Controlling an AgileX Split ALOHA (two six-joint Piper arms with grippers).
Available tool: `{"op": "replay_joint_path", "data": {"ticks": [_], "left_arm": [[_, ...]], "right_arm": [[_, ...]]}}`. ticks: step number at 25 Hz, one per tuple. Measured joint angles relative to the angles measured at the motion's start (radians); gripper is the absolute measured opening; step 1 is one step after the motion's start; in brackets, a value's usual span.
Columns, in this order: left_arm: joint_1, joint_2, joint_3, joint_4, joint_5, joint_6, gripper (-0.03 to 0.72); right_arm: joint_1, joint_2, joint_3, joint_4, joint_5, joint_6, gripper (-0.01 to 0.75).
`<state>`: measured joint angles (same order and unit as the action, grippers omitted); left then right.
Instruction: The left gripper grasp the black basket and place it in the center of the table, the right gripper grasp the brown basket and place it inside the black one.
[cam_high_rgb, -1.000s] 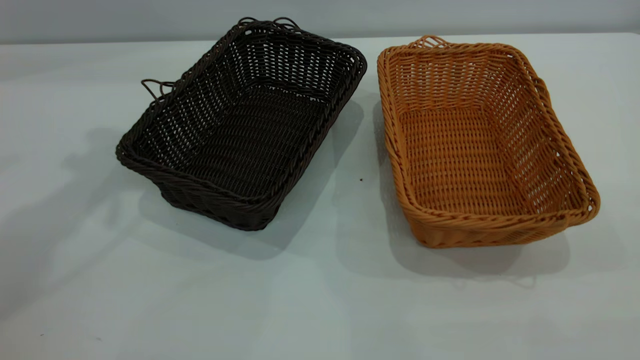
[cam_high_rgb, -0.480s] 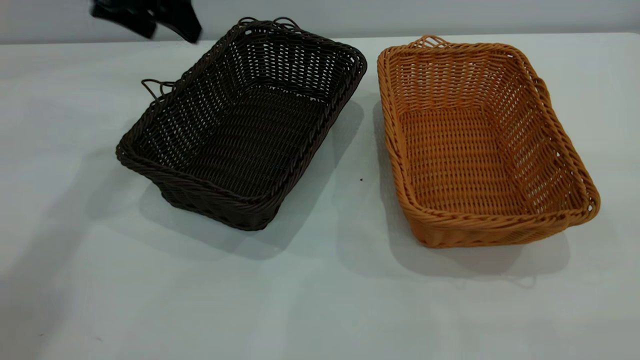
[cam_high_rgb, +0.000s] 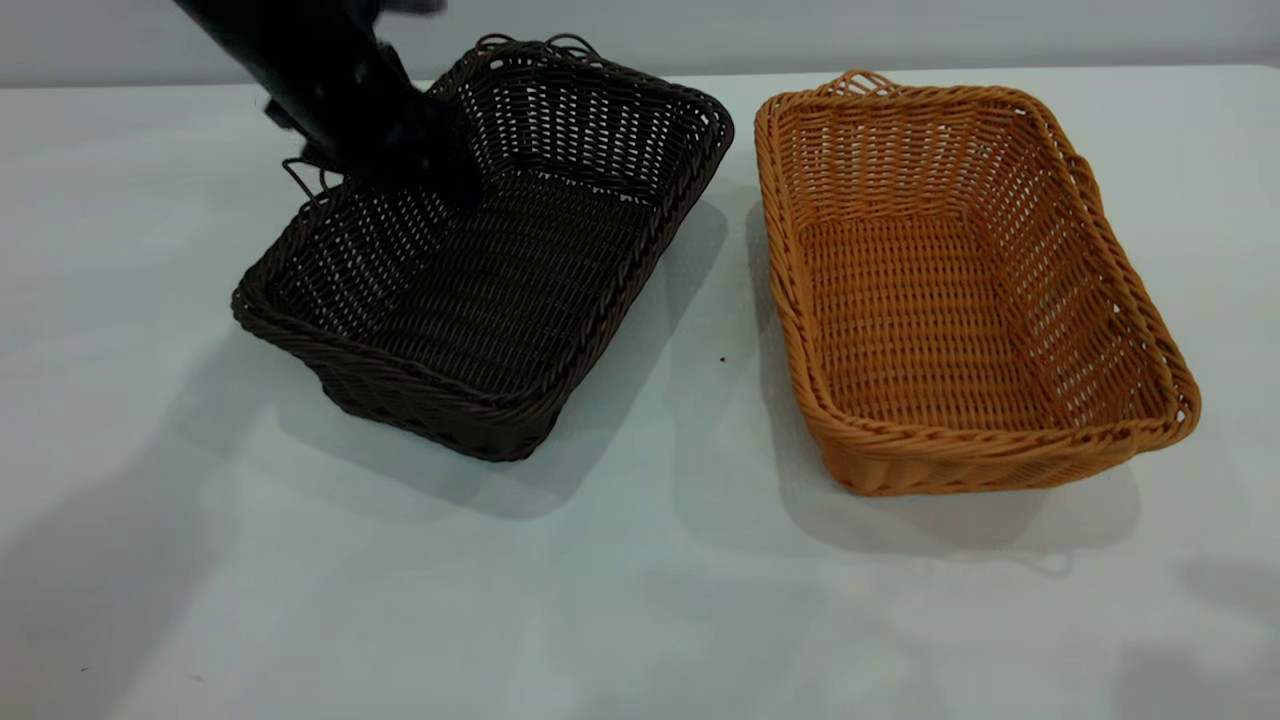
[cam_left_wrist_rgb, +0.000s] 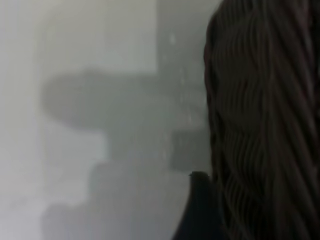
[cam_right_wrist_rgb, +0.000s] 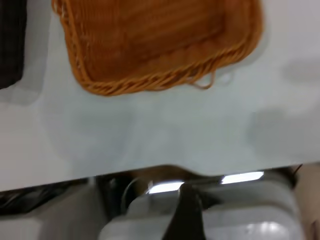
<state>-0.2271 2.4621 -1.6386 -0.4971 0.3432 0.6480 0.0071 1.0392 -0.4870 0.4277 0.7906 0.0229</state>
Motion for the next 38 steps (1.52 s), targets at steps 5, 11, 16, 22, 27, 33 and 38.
{"op": "replay_joint_path", "data": {"ticks": [5, 11, 16, 22, 27, 33, 38], "left_arm": [[-0.006, 0.017, -0.008, -0.018, -0.007, 0.050, 0.241], [0.004, -0.053, -0.008, 0.029, 0.017, 0.080, 0.228], [0.038, -0.181, -0.009, 0.032, 0.007, 0.079, 0.228], [0.068, -0.224, -0.011, 0.032, 0.001, 0.079, 0.228], [0.068, -0.224, -0.009, 0.032, 0.006, 0.079, 0.228], [0.068, -0.224, -0.009, 0.033, 0.005, 0.127, 0.227], [0.065, -0.224, -0.009, 0.023, 0.027, 0.306, 0.227]], "right_arm": [[0.000, 0.229, -0.005, 0.220, -0.106, -0.117, 0.580], [0.000, 0.494, -0.011, 0.606, -0.203, -0.248, 0.580], [0.000, 0.695, -0.015, 0.905, -0.229, -0.392, 0.580], [0.000, 0.917, -0.060, 1.169, -0.240, -0.577, 0.568], [0.000, 1.061, -0.146, 1.234, -0.243, -0.634, 0.479], [-0.023, 1.140, -0.238, 1.245, -0.210, -0.710, 0.096], [-0.160, 1.112, -0.314, 1.173, -0.164, -0.772, 0.067]]}}
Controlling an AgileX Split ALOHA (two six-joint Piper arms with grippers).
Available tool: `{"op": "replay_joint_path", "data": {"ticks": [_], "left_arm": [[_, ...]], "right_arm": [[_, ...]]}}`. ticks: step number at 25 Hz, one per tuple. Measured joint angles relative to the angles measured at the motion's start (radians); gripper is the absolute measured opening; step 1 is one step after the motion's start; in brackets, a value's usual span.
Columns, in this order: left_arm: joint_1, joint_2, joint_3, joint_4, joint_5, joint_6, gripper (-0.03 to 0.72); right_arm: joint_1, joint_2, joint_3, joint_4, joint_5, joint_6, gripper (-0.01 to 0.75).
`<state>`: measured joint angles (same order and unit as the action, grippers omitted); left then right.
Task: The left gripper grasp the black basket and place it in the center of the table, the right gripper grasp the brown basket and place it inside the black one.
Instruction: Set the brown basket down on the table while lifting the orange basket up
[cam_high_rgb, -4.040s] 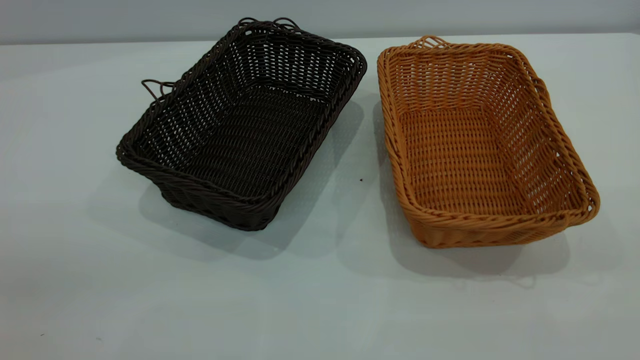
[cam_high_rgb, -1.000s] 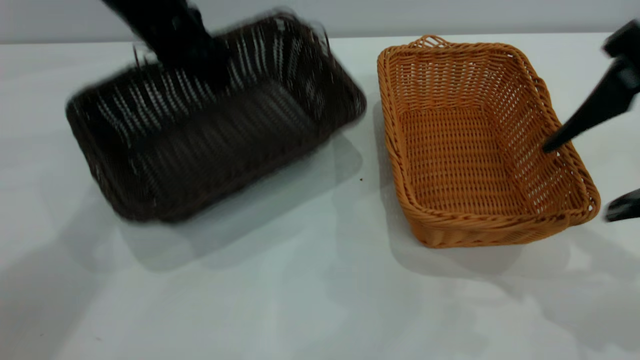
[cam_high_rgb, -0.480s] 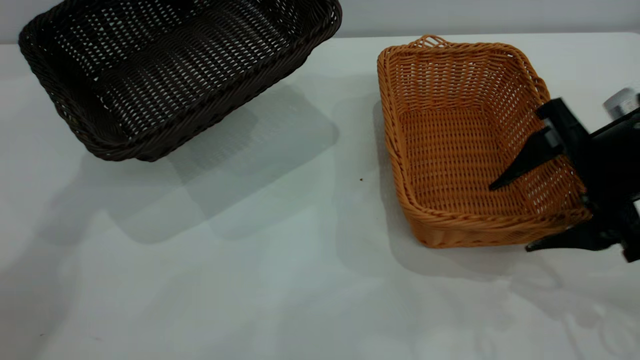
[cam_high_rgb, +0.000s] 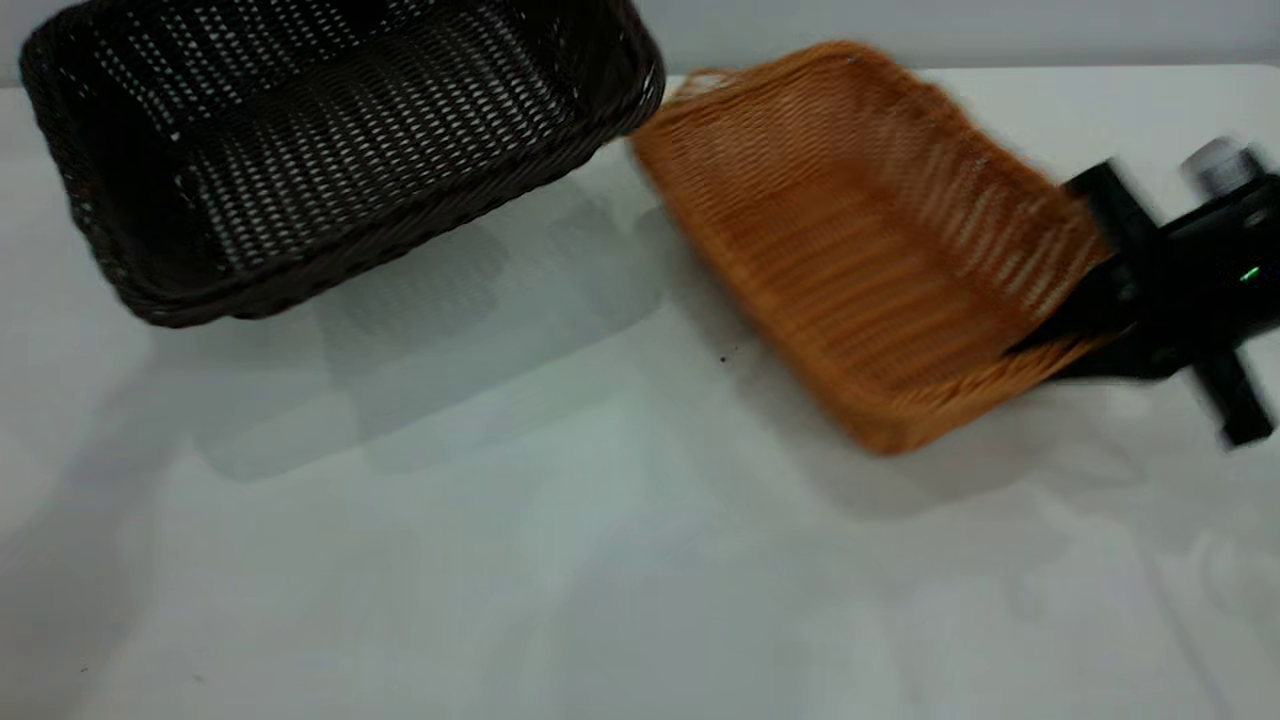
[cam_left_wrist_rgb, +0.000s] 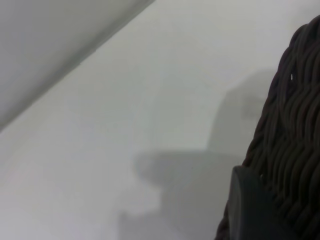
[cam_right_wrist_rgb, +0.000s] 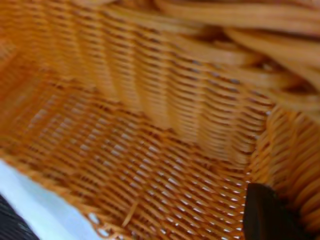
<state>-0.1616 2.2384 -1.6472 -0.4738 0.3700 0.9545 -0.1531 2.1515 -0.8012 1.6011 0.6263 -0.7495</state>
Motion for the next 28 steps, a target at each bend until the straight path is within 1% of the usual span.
{"op": "replay_joint_path", "data": {"ticks": [2, 4, 7, 9, 12, 16, 19, 21, 26, 28], "left_arm": [[-0.013, 0.000, 0.000, -0.026, 0.043, 0.086, 0.227], [-0.038, 0.004, 0.000, -0.065, 0.100, 0.204, 0.227], [-0.103, 0.031, -0.001, -0.108, 0.168, 0.380, 0.227], [-0.155, 0.059, -0.001, -0.116, 0.179, 0.454, 0.227], [-0.240, 0.101, -0.001, -0.112, 0.168, 0.475, 0.227], [-0.335, 0.135, -0.001, -0.112, 0.118, 0.426, 0.230], [-0.374, 0.138, -0.001, -0.112, 0.107, 0.340, 0.245], [-0.388, 0.137, -0.001, -0.114, 0.106, 0.305, 0.296], [-0.386, 0.130, -0.001, -0.115, 0.092, 0.273, 0.514], [-0.373, 0.115, -0.001, -0.117, 0.076, 0.248, 0.569]], "right_arm": [[-0.086, -0.035, -0.046, -0.026, 0.024, 0.004, 0.067], [-0.173, -0.057, -0.092, -0.060, 0.081, 0.017, 0.067], [-0.249, -0.074, -0.147, -0.147, 0.190, 0.048, 0.066], [-0.270, -0.080, -0.171, -0.218, 0.245, 0.053, 0.066], [-0.280, -0.081, -0.198, -0.262, 0.298, 0.053, 0.066], [-0.290, -0.081, -0.225, -0.270, 0.348, 0.052, 0.066], [-0.292, -0.081, -0.236, -0.273, 0.375, 0.051, 0.066], [-0.292, -0.081, -0.245, -0.276, 0.386, 0.049, 0.066], [-0.293, -0.081, -0.262, -0.282, 0.414, 0.049, 0.066], [-0.293, -0.081, -0.268, -0.286, 0.427, 0.049, 0.066]]}}
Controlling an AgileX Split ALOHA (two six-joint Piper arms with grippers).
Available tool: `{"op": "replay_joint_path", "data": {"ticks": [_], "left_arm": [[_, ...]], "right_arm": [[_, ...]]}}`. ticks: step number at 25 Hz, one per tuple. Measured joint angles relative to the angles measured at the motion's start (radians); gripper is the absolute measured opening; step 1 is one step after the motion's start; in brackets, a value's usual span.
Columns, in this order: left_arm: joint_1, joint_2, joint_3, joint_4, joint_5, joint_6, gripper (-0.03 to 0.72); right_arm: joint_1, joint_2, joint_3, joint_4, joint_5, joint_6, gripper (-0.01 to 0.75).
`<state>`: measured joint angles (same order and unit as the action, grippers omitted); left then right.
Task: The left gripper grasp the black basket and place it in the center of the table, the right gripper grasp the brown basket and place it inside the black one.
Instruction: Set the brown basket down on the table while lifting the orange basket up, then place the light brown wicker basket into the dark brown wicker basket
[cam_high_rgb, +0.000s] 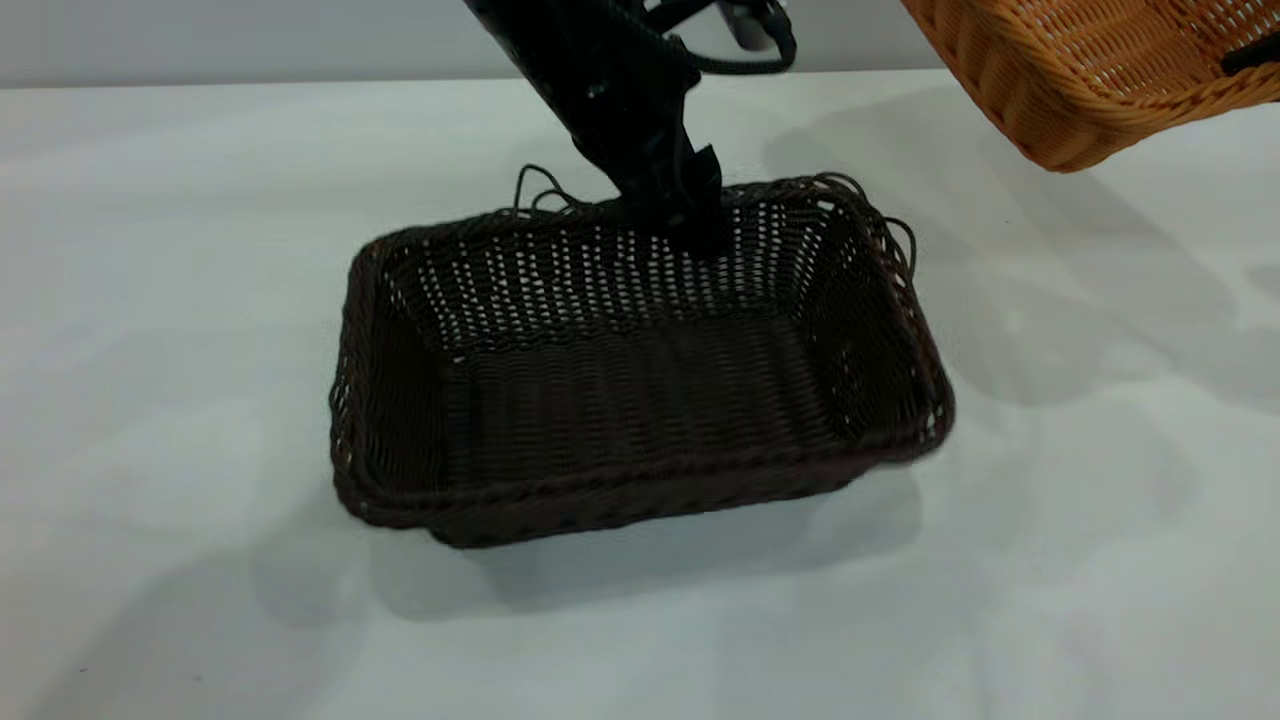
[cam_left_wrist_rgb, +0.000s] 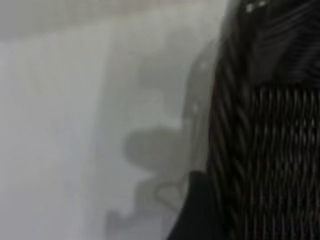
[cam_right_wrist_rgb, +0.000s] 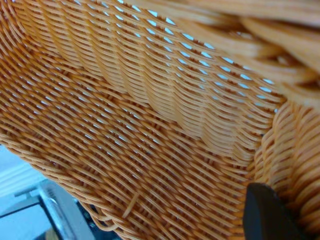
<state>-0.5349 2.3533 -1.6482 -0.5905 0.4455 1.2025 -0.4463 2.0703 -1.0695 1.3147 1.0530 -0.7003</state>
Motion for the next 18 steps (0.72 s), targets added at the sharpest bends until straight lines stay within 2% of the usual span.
{"op": "replay_joint_path", "data": {"ticks": [2, 5, 10, 14, 18], "left_arm": [[0.027, -0.029, 0.000, -0.001, 0.000, -0.059, 0.594], [0.109, -0.107, 0.000, -0.002, 0.029, -0.160, 0.588], [0.317, -0.214, -0.002, -0.003, 0.126, -0.348, 0.553], [0.444, -0.228, -0.002, -0.002, 0.150, -0.403, 0.549], [0.493, -0.225, -0.002, -0.001, 0.177, -0.411, 0.549]], "right_arm": [[0.000, -0.004, -0.002, -0.012, 0.010, 0.000, 0.066], [0.000, -0.030, -0.002, -0.062, 0.017, 0.006, 0.066], [0.041, -0.105, -0.003, -0.250, 0.038, 0.055, 0.066], [0.179, -0.140, -0.016, -0.434, 0.052, 0.110, 0.066], [0.376, -0.140, -0.084, -0.615, 0.077, 0.207, 0.066]]}}
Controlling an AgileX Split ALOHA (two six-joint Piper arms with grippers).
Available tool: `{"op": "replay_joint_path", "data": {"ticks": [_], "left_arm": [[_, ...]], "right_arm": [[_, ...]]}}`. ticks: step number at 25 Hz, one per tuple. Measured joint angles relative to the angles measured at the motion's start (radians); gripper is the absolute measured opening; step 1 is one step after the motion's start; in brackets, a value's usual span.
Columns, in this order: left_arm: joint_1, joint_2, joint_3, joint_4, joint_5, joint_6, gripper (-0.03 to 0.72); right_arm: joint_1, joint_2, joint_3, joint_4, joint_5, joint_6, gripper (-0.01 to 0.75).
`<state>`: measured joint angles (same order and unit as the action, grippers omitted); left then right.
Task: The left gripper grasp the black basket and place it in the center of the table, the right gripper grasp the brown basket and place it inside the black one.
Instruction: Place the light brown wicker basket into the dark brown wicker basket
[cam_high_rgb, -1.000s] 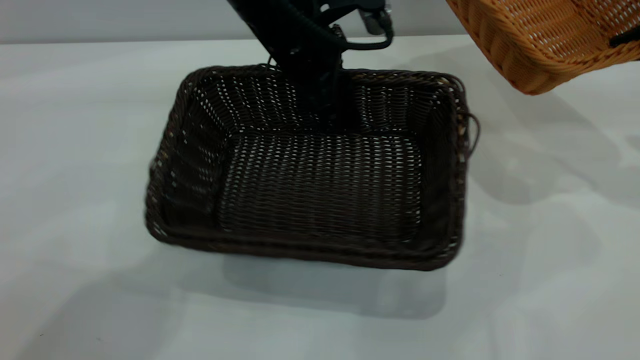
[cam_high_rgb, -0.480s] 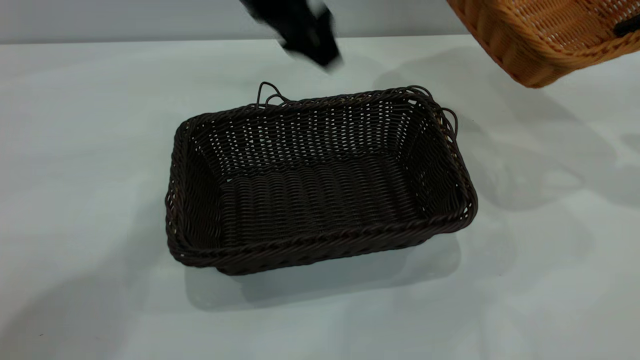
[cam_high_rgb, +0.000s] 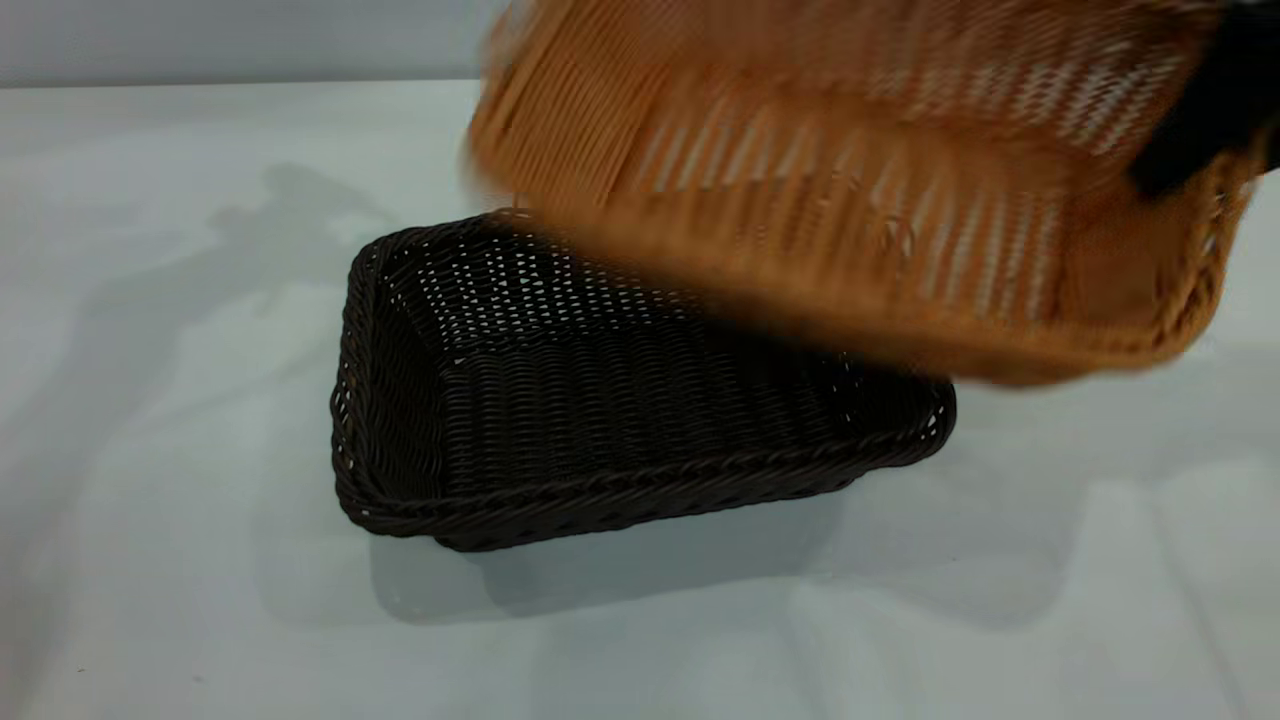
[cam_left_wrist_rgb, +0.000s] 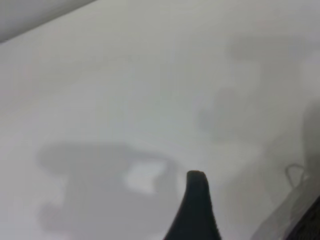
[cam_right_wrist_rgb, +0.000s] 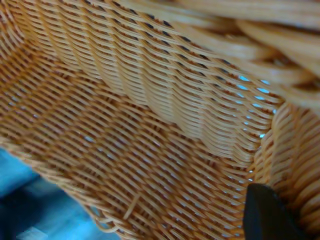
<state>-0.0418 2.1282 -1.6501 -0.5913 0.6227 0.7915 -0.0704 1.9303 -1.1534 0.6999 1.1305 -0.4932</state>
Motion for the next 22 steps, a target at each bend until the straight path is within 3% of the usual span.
{"op": "replay_joint_path", "data": {"ticks": [4, 9, 14, 22], "left_arm": [[0.002, 0.004, 0.000, 0.001, 0.015, 0.000, 0.549], [0.001, 0.004, 0.000, -0.001, 0.017, 0.018, 0.548], [0.001, 0.004, 0.000, -0.001, 0.017, 0.021, 0.548], [0.001, 0.004, 0.000, -0.001, 0.017, 0.023, 0.548]], "right_arm": [[0.160, 0.001, -0.095, -0.142, 0.007, 0.067, 0.066], [0.282, 0.025, -0.218, -0.239, 0.030, 0.083, 0.066], [0.325, 0.124, -0.317, -0.290, 0.054, 0.088, 0.066], [0.328, 0.191, -0.342, -0.293, 0.072, 0.096, 0.066]]}}
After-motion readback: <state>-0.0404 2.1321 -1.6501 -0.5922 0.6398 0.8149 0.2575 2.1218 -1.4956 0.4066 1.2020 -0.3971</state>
